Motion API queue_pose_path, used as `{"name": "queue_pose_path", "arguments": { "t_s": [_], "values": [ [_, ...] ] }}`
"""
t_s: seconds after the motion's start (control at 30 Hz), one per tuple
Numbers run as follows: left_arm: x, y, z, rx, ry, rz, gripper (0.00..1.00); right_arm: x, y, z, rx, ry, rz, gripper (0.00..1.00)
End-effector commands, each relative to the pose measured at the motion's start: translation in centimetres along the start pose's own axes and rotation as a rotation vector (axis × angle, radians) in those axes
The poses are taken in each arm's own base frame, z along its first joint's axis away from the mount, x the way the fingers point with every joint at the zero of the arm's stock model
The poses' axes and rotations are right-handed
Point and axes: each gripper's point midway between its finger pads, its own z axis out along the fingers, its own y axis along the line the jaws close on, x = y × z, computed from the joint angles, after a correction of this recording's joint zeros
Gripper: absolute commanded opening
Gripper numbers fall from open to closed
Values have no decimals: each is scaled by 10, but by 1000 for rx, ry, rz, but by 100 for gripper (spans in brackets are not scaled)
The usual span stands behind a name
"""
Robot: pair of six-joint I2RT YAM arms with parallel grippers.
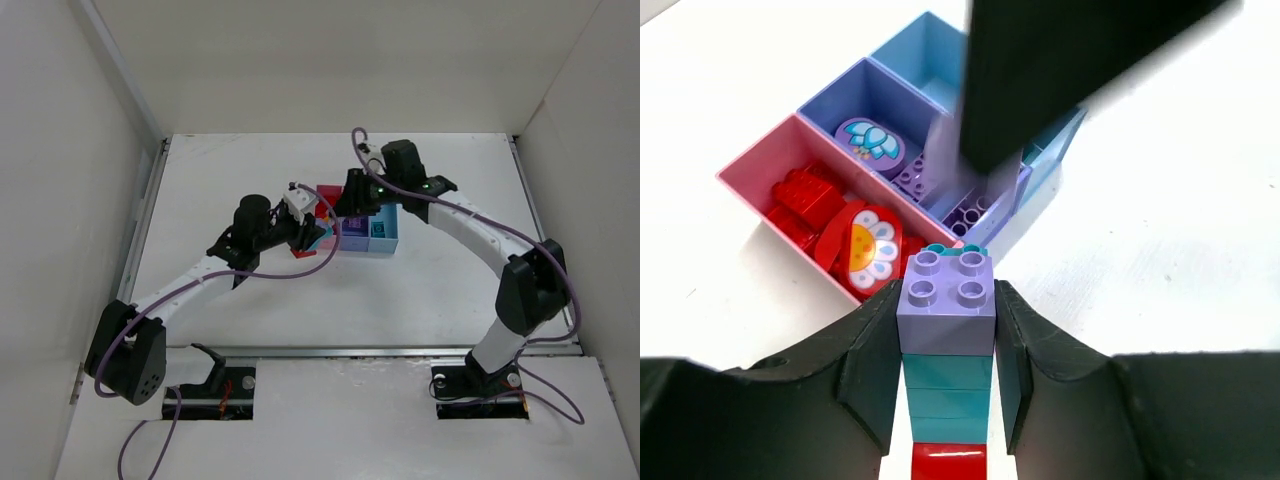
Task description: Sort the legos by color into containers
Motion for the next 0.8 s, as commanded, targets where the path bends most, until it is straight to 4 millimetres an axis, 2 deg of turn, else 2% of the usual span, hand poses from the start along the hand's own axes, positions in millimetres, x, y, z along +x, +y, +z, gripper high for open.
{"name": "queue_pose_path", "arguments": {
  "t_s": [0.0,0.03,0.1,0.2,0.23,0.27,0.33,0.37,0.4,0.5,0.6,0.7,0.77],
  "values": [
    [-9,5,-4,-22,-31,25,0,-56,-32,-47,124,-269,100,0],
    [-12,5,-6,-23,-39,29,0,-63,-29,-55,143,-311,118,0],
    [-12,5,-6,-23,-39,29,0,-73,-46,-59,237,-371,127,0],
    [-12,5,-6,-23,-39,29,0,-70,-65,-56,318,-357,121,0],
    [-12,5,-6,-23,-39,29,0,-63,-69,-52,344,-325,123,0],
    [-12,5,-6,-23,-39,29,0,-54,-84,-44,383,-285,124,0],
    [-12,5,-6,-23,-39,29,0,-45,-97,-37,441,-248,123,0],
    [-12,5,-6,-23,-39,29,0,-39,-107,-31,468,-216,128,3],
    [-12,5,-6,-23,-39,29,0,-38,-107,-28,476,-204,117,8],
    [-12,5,-6,-23,-39,29,0,-36,-114,-22,491,-174,104,45],
    [-12,5,-6,-23,-39,29,0,-36,-102,-15,433,-148,75,78],
    [-12,5,-6,-23,-39,29,0,-39,-93,-14,387,-140,39,91],
    [-12,5,-6,-23,-39,29,0,-47,-81,-21,351,-164,-36,92]
  ]
}}
